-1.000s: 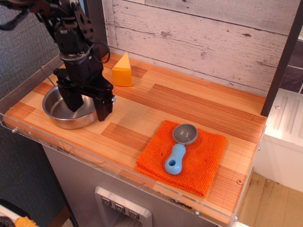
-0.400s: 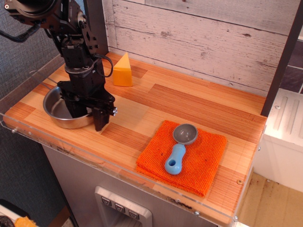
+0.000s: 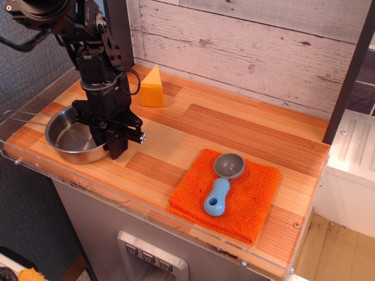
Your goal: Pick up the pot and place it behind the orange cloth
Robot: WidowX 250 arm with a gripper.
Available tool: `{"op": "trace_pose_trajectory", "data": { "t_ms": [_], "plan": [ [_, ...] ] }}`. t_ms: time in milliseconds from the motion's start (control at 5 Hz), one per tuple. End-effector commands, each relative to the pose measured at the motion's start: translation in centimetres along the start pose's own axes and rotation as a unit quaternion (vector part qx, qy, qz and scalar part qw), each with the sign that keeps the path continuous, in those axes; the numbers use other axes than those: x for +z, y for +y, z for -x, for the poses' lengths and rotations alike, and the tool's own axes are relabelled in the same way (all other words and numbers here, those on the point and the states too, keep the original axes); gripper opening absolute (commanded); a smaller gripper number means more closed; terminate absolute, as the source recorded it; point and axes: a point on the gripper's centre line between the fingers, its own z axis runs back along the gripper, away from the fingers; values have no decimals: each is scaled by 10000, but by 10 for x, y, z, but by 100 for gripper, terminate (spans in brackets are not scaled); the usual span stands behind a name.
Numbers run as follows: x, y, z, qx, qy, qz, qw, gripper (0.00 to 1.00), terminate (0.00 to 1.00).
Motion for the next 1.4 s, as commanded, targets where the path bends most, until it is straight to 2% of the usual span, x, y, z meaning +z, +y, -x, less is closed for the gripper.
{"op": "trace_pose_trajectory", "data": {
  "t_ms": [0,200,400,600,800,1000,1200],
  "plan": [
    [31,-6,-10,-1109,-193,77,9936,0,0],
    [51,-18,-16,-2115,-74,-39,9773,0,0],
    [55,-34,-28,-2306,-54,76,9730,0,0],
    [73,-66,-39,-2006,-277,-118,9792,0,0],
    [87,-95,-47,-1696,-648,-406,9825,0,0],
    [85,-131,-55,-1646,-761,-553,9819,0,0],
    [71,-159,-68,-1378,-698,-635,9859,0,0]
  ]
}}
